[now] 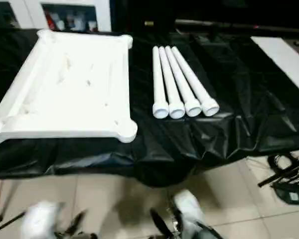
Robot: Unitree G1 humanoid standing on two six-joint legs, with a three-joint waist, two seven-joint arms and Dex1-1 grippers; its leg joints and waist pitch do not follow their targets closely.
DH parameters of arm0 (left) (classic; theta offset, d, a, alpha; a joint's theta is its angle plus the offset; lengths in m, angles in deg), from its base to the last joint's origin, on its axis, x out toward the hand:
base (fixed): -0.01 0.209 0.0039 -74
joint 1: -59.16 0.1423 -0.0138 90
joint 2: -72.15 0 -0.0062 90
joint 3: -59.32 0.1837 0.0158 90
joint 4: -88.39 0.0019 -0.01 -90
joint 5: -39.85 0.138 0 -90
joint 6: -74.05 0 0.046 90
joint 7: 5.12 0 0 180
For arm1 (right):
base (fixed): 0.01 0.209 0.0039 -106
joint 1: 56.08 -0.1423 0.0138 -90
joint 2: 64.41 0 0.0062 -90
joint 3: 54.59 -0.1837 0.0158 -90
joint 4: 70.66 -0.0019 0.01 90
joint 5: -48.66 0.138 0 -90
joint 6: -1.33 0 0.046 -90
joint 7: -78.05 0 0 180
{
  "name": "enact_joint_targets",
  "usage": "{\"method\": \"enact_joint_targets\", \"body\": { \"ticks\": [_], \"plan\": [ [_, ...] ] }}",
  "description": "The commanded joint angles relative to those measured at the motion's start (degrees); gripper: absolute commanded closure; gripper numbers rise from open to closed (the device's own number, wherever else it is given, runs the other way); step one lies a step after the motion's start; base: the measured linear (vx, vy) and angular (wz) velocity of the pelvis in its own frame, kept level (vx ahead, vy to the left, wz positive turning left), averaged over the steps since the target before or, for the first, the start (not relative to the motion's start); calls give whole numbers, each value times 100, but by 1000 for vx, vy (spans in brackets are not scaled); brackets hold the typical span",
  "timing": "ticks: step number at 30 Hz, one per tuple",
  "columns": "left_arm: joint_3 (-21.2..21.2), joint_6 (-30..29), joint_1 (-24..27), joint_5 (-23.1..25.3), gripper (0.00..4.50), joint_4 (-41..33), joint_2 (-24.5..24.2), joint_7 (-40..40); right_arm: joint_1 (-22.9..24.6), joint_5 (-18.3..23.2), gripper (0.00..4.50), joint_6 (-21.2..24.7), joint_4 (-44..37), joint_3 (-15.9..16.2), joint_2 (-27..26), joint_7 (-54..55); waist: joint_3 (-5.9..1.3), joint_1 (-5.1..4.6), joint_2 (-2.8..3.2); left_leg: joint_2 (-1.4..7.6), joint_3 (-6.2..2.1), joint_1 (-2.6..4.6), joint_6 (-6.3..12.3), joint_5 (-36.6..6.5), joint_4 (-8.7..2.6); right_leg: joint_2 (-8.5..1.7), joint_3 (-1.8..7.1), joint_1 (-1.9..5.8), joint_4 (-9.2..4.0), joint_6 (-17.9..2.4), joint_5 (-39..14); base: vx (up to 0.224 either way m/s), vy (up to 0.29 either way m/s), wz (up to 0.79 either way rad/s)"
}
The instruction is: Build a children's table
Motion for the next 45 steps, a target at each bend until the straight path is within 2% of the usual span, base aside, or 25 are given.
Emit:
{"method": "enact_joint_targets", "body": {
  "ticks": [1,2,3,5,8,14,15,16,17,18,21,22,24,29,30,32,33,34,35,39,40,42,43,44,45],
  "plan": [
    [-203,-156,164,-284,1,-778,12,-135,76,353,10,316,-724,-305,201,-98,-110,6,50,411,-203,66,120,-1856,-514,-380,293,47,-478,-623,-916,0,0,0],
    [-290,-209,195,-372,1,-1047,-1,-175,101,565,10,468,-988,-402,275,-154,-196,14,35,390,-187,107,150,-1725,-469,-345,265,87,-421,-659,-555,0,0,0],
    [-290,-209,195,-372,1,-1047,-1,-175,101,565,10,468,-988,-402,275,-154,-184,22,52,388,-193,108,150,-1644,-475,-350,263,75,-412,-667,-430,0,0,0],
    [-529,-415,107,-540,1,-1638,-52,-316,148,1105,10,816,-1624,-630,475,-283,-252,39,-5,358,-178,107,210,-1298,-413,-327,244,126,-360,-663,114,0,0,0],
    [-828,-699,-191,-626,1,-2259,-12,-598,151,1628,10,1201,-2209,-929,557,-247,-279,90,-7,322,-186,121,258,-1007,-377,-326,217,159,-308,-606,633,0,0,0],
    [-988,-1119,-804,-733,1,-2473,20,-950,-264,2013,10,1306,-2172,-1333,207,130,-296,110,10,303,-216,152,-32,-1347,-399,-332,199,134,-344,-571,-313,0,0,0],
    [-1001,-1077,-866,-709,1,-2434,55,-1026,-310,2095,10,1325,-2146,-1375,139,179,-313,109,87,298,-232,153,-94,-1323,-400,-337,201,137,-329,-565,-269,0,0,0],
    [-998,-1074,-887,-693,1,-2422,46,-1027,-335,2081,10,1307,-2136,-1382,120,206,-324,96,55,302,-227,155,-123,-1292,-385,-325,195,137,-329,-563,-148,0,0,0],
    [-1020,-1156,-1203,-735,1,-2309,9,-1084,-685,1959,10,1290,-2024,-1491,-81,617,-327,117,223,293,-247,170,-187,-1290,-399,-326,193,122,-312,-574,-83,0,0,0],
    [-1053,-1226,-1340,-832,1,-2281,13,-1112,-835,1902,10,1337,-1992,-1537,-161,821,-329,69,131,258,-242,156,-299,-1386,-396,-294,172,121,-312,-589,-191,0,0,0],
    [-1065,-1389,-1672,-772,1,-2275,-29,-1178,-1094,1928,10,1520,-2039,-1641,-234,1137,-351,90,154,243,-226,166,-320,-1430,-360,-308,196,121,-324,-493,-323,-17,5,0],
    [-998,-1547,-2065,-529,1,-2144,-121,-1278,-1396,1646,10,1534,-1984,-1740,-335,1545,-347,83,143,242,-221,157,-329,-1416,-367,-304,197,121,-333,-450,-372,0,0,0],
    [-987,-1535,-2562,-505,1,-1852,-188,-1309,-1805,1748,10,1722,-1838,-1865,-514,1902,-385,74,160,190,-223,187,-395,-1467,-337,-293,203,75,-330,-340,-736,-25,-8,0],
    [-930,-1454,-3059,-526,1,-1431,-197,-1298,-2407,1649,10,2095,-1547,-1794,-701,2331,-438,17,175,167,-220,131,-411,-1117,-295,-293,203,121,-273,-400,-469,-22,-7,0],
    [-817,-1448,-3254,-581,1,-1233,-66,-1311,-2587,1514,10,2211,-1295,-1699,-723,2416,-451,6,107,172,-226,94,-397,-957,-289,-299,198,162,-252,-413,-352,0,0,0],
    [-640,-1326,-3391,-529,1,-1113,98,-1328,-2631,1341,10,2032,-1120,-1566,-659,2297,-480,20,164,178,-209,132,-386,-892,-261,-302,197,132,-243,-489,-186,0,0,0],
    [-532,-1340,-3474,-453,1,-1063,180,-1371,-2677,1222,10,1913,-1031,-1515,-635,2281,-498,34,177,188,-208,104,-367,-739,-252,-301,191,153,-218,-550,161,0,0,0],
    [-388,-1341,-3559,-299,1,-1025,197,-1393,-2770,1066,10,1817,-915,-1465,-623,2316,-497,50,297,183,-219,115,-392,-719,-252,-299,187,142,-200,-576,275,0,0,0],
    [-388,-1341,-3559,-299,1,-1025,197,-1393,-2770,1066,10,1817,-915,-1465,-623,2316,-498,31,239,191,-206,113,-377,-732,-251,-287,176,144,-225,-584,348,0,0,0],
    [-122,-1647,-3696,-101,1,-1078,351,-1606,-2924,817,10,1585,-652,-1463,-473,2260,-505,46,230,172,-200,91,-268,-606,-219,-292,180,208,-184,-701,685,0,0,0],
    [-122,-1647,-3696,-101,1,-1078,351,-1606,-2924,817,10,1585,-652,-1463,-473,2260,-508,52,235,173,-197,90,-229,-590,-216,-296,180,210,-184,-730,657,0,0,0],
    [-11,-1625,-3769,-5,1,-1044,390,-1655,-3130,813,10,1574,-572,-1514,-498,2365,-507,17,103,181,-169,95,-122,-674,-210,-295,186,215,-210,-750,371,0,0,0],
    [44,-1601,-3856,29,1,-986,401,-1642,-3255,815,10,1601,-558,-1521,-497,2398,-482,23,101,196,-181,133,-145,-1198,-251,-318,168,246,-241,-707,-543,0,0,0],
    [110,-1498,-3979,103,1,-785,362,-1563,-3397,704,10,1569,-478,-1452,-561,2483,-444,-19,100,198,-165,229,-198,-1847,-273,-279,145,195,-345,-619,-1551,0,0,0],
    [116,-1491,-3990,127,1,-769,354,-1570,-3410,695,10,1573,-469,-1448,-573,2496,-429,-35,126,187,-171,283,-215,-2146,-289,-252,119,184,-383,-595,-1981,0,0,0]
  ]
}}
